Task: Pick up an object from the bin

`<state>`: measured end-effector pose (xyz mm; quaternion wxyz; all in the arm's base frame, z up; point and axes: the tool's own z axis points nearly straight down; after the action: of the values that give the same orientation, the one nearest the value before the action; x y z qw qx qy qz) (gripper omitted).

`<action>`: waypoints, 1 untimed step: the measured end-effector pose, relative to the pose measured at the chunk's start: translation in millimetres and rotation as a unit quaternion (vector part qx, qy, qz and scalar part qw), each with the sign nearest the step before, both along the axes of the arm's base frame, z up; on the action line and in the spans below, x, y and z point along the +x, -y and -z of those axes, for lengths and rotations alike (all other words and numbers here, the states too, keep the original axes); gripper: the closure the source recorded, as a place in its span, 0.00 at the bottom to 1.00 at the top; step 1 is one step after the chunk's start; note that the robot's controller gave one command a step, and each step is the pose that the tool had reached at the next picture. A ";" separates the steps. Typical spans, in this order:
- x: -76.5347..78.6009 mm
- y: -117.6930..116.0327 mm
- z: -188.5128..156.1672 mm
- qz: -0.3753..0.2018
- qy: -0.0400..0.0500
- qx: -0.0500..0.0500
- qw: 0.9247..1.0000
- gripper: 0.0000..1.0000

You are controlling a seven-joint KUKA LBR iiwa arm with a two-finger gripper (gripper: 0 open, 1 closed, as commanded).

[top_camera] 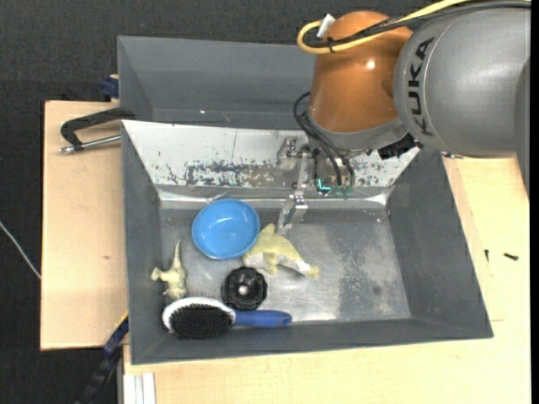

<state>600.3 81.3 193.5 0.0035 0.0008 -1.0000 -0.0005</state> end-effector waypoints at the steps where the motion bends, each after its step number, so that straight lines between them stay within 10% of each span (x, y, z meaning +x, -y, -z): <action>1: -34.1 10.5 110.2 0.070 0.007 0.001 0.998 0.00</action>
Offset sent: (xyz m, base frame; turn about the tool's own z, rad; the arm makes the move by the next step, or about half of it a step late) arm -0.0397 -0.0123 -0.1235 0.1416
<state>566.2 70.8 83.3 -0.0040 -0.0693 -0.9976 -0.0015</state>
